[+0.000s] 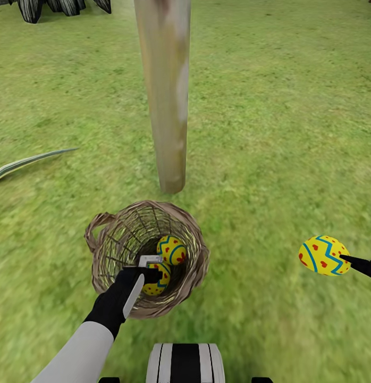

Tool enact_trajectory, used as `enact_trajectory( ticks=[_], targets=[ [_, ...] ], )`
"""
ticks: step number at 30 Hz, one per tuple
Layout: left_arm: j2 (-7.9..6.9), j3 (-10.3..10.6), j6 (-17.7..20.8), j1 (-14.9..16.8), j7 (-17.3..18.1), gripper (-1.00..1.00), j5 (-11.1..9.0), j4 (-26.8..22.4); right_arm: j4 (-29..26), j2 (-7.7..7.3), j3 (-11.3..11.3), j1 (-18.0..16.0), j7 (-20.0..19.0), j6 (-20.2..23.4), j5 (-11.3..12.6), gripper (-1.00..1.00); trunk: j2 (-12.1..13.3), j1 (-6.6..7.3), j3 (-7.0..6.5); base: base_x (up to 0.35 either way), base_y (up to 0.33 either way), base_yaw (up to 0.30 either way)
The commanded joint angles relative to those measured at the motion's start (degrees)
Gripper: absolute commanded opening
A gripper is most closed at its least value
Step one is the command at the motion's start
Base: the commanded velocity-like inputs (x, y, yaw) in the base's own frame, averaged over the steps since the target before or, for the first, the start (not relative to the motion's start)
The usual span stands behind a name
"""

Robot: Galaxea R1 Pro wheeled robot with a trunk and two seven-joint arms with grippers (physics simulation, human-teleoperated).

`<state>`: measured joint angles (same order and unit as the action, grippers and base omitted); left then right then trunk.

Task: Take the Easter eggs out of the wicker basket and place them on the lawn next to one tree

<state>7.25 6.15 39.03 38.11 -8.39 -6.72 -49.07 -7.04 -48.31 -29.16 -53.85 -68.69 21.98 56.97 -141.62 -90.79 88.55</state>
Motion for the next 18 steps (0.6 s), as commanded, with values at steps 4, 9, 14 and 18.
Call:
enact_trajectory(
  ticks=[4, 9, 14, 18],
  targets=[
    [-0.04, 0.1, -0.7, -0.1, -0.6, 1.0, 0.2, -0.1, 0.0, -0.03, -0.5, 0.0, -0.1, 0.6, 0.6, -1.0, 0.0, 0.0, 0.04, 0.0, 0.0, 0.0],
    [-0.04, 0.1, -0.8, -0.1, -0.6, 1.0, 0.2, -0.1, 0.0, -0.06, -0.5, -0.1, -0.1, 0.6, 0.6, -1.0, 0.0, 0.0, 0.04, 0.0, 0.0, 0.0],
    [-0.04, 0.1, -0.8, -0.1, -0.6, -1.0, 0.2, -0.1, 0.0, -0.07, -0.4, 0.0, -0.1, 0.6, 0.6, -1.0, 0.0, 0.0, 0.04, 0.0, 0.0, 0.0],
    [-0.04, 0.1, -0.8, -0.1, -0.6, -1.0, 0.2, -0.1, 0.0, -0.06, -0.5, 0.0, -0.1, 0.6, 0.6, -1.0, 0.0, 0.0, 0.04, 0.0, 0.0, 0.0]
  ],
)
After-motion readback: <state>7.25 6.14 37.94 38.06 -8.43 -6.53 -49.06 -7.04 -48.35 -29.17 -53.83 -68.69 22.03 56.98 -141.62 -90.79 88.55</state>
